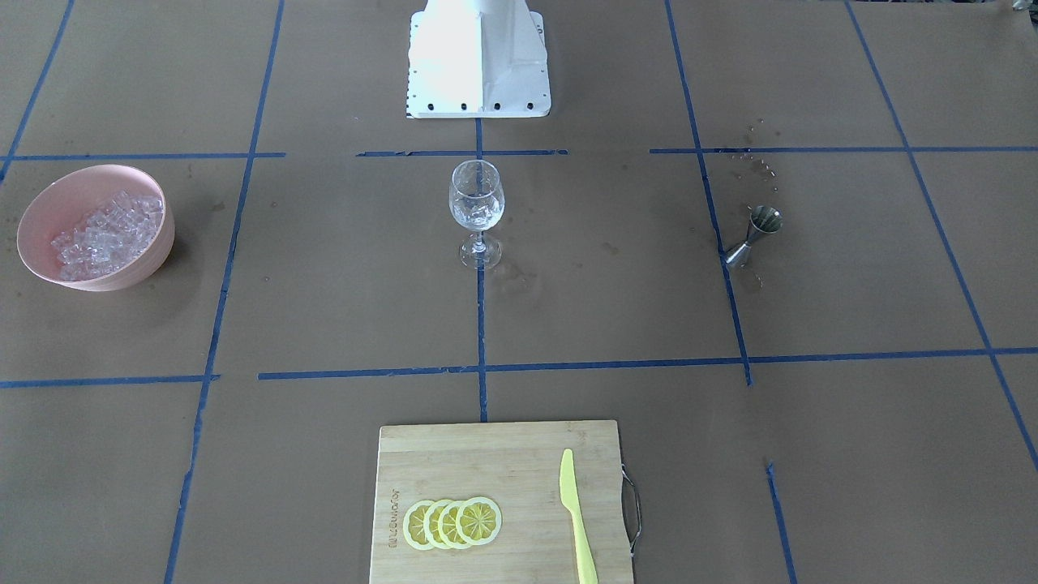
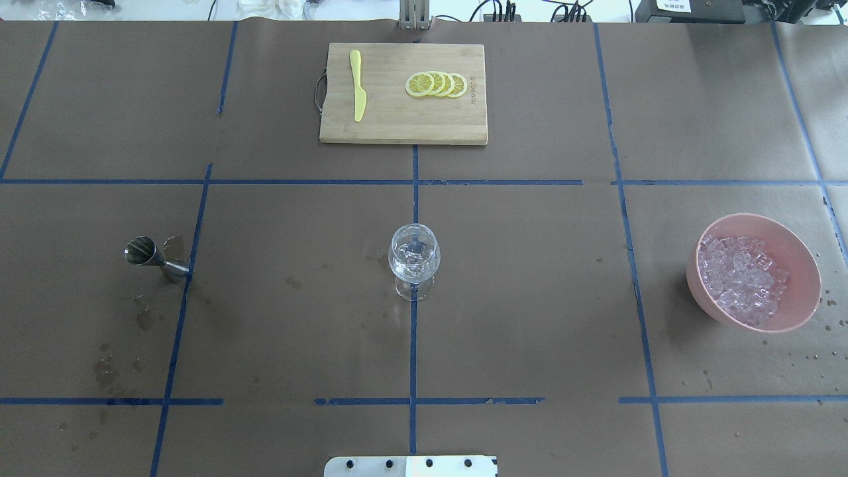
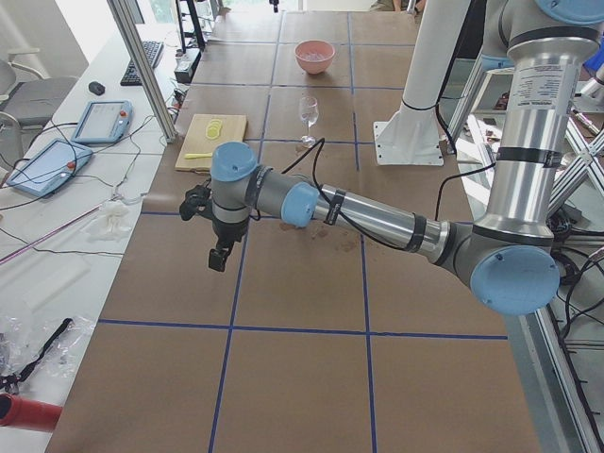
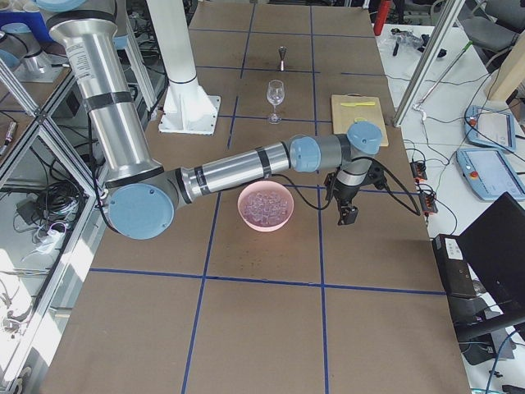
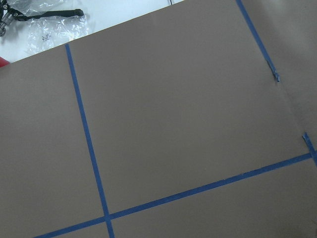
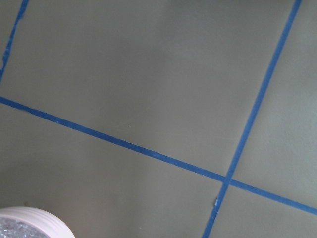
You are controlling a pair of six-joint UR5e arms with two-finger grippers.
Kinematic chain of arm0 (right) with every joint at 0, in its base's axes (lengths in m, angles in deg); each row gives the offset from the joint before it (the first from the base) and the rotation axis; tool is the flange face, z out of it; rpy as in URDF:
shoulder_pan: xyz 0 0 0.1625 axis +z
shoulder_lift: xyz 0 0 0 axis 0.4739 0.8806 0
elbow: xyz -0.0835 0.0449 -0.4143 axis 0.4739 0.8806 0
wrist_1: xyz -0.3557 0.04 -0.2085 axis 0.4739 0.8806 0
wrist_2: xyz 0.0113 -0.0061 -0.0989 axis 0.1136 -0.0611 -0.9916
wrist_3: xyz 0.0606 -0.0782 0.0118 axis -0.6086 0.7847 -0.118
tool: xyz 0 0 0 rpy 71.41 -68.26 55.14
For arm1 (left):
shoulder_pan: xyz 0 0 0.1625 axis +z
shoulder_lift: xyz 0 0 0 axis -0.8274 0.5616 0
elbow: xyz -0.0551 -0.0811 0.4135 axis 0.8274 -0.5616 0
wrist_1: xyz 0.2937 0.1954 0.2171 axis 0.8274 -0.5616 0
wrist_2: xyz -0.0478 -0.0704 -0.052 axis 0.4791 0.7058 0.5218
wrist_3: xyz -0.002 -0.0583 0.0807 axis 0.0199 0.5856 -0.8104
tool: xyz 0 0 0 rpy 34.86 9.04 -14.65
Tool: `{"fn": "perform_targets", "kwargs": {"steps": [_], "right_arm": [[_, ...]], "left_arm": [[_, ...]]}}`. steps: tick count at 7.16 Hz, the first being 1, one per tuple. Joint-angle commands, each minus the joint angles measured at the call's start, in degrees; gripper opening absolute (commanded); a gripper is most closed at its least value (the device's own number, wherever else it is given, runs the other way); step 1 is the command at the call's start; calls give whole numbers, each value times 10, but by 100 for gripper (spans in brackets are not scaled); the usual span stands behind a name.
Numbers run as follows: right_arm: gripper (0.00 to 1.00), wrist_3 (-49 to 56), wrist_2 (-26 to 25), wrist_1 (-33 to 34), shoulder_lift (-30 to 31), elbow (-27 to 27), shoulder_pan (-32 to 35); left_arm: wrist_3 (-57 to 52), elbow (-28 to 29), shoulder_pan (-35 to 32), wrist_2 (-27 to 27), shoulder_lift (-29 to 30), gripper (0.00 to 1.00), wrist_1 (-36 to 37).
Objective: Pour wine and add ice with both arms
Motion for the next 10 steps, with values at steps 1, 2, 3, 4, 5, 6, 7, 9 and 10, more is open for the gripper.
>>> {"fn": "perform_targets", "kwargs": {"steps": [1,2,3,4,5,6,7,9,10], "right_arm": [[100,11,6,-1,32,1,31],[100,4,4,-1,33,4,31],[100,6,2,-2,47,5,32],[100,3,6,-12,52,5,49],[100,1,8,-12,60,6,59],[100,1,23,-12,70,8,70],[100,-1,51,-12,79,18,81],[100,-1,56,-13,78,22,88],[100,-8,56,-13,78,22,91]], "left_arm": [[-32,31,-19,14,-23,100,3],[-32,36,-35,14,-39,100,2],[-32,45,-36,14,-41,100,2],[-32,65,-37,15,-40,100,2],[-31,75,-38,15,-40,100,1],[-25,78,-42,15,-40,100,2],[-25,88,-46,16,-39,100,2],[-23,91,-46,44,-41,100,4],[-23,91,-46,46,-41,100,11]]}}
